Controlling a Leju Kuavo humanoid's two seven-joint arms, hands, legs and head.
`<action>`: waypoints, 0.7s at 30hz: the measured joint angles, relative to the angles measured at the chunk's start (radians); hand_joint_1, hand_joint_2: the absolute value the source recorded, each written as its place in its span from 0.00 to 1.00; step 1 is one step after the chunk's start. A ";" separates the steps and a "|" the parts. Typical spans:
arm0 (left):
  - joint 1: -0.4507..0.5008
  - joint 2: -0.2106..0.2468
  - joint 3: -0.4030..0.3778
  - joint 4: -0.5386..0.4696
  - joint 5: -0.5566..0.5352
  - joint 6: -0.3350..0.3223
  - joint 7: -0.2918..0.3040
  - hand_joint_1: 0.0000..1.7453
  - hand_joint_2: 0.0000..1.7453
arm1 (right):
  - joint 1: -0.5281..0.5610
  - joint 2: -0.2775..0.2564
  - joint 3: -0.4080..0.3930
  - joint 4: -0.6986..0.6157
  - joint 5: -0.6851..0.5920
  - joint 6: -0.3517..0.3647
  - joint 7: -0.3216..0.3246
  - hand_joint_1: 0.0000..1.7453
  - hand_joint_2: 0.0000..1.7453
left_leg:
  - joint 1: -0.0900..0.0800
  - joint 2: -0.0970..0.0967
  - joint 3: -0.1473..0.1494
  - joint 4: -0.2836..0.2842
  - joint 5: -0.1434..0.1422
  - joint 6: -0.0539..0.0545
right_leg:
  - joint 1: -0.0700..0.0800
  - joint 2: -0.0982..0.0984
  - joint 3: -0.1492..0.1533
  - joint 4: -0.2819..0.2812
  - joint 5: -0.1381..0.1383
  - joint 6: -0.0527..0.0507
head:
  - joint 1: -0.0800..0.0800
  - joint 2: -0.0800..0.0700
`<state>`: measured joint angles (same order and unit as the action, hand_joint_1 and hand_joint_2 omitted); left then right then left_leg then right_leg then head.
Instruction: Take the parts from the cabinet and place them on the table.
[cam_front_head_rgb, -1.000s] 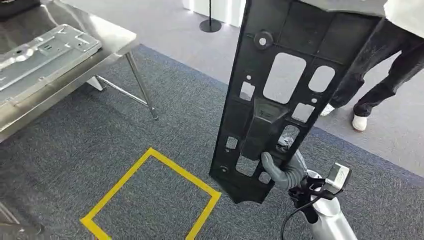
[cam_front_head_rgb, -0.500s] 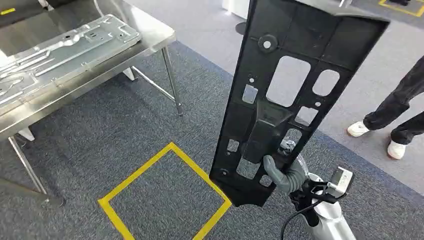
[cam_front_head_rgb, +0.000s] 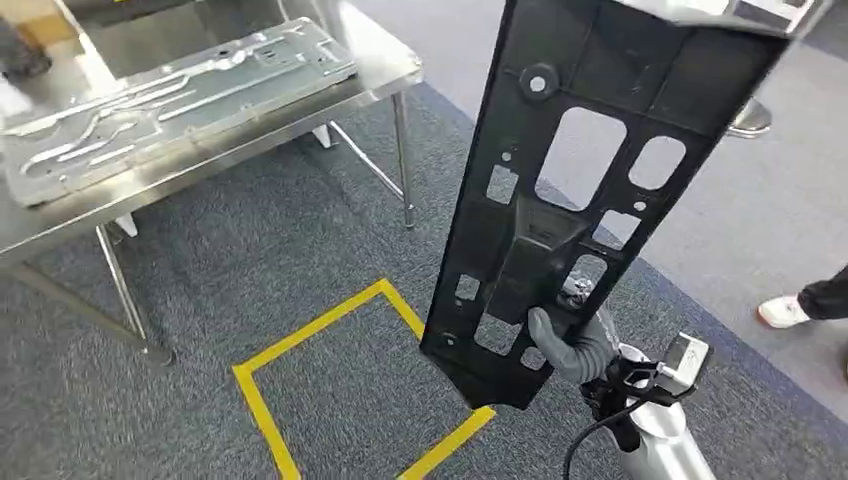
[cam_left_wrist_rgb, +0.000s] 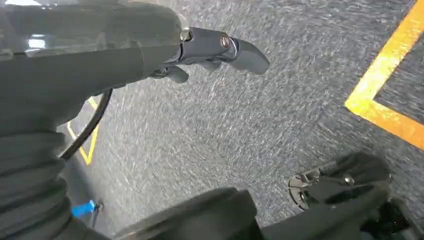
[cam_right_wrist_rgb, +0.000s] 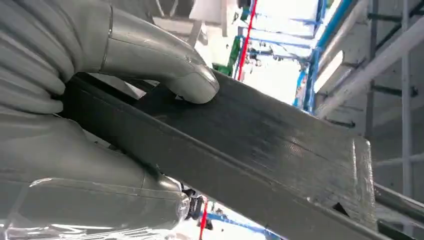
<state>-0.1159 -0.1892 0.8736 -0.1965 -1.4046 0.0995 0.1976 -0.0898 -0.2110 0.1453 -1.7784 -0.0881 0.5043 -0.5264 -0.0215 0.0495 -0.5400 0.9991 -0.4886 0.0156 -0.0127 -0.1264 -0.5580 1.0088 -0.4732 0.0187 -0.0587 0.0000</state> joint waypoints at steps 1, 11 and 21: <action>0.000 0.000 0.000 0.000 0.000 0.001 0.000 0.00 1.00 | -0.001 0.000 0.001 -0.002 0.000 0.001 0.000 1.00 1.00 | 0.001 -0.012 0.002 -0.008 0.004 0.007 | 0.002 -0.011 0.005 -0.001 -0.001 0.006 | 0.000 0.000; -0.002 -0.006 0.000 0.000 -0.001 0.013 -0.034 0.00 1.00 | 0.006 0.004 -0.002 -0.005 -0.001 -0.001 -0.002 1.00 1.00 | 0.012 -0.133 0.024 -0.008 0.007 0.018 | -0.012 0.147 -0.065 0.083 0.032 0.013 | 0.000 0.000; 0.004 -0.006 0.000 0.000 0.011 0.053 -0.140 0.00 1.00 | 0.003 0.004 -0.007 -0.005 -0.010 0.005 -0.013 1.00 1.00 | 0.022 -0.061 -0.113 0.249 -0.131 -0.037 | -0.015 0.145 -0.022 -0.003 0.015 -0.020 | 0.000 0.000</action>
<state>-0.1119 -0.1953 0.8740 -0.1965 -1.3936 0.1522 0.0573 -0.0868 -0.2068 0.1385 -1.7831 -0.0977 0.5092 -0.5394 0.0003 -0.0112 -0.6528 1.2481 -0.6196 -0.0214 -0.0279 0.0187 -0.5798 1.0062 -0.4586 -0.0012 -0.0588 0.0000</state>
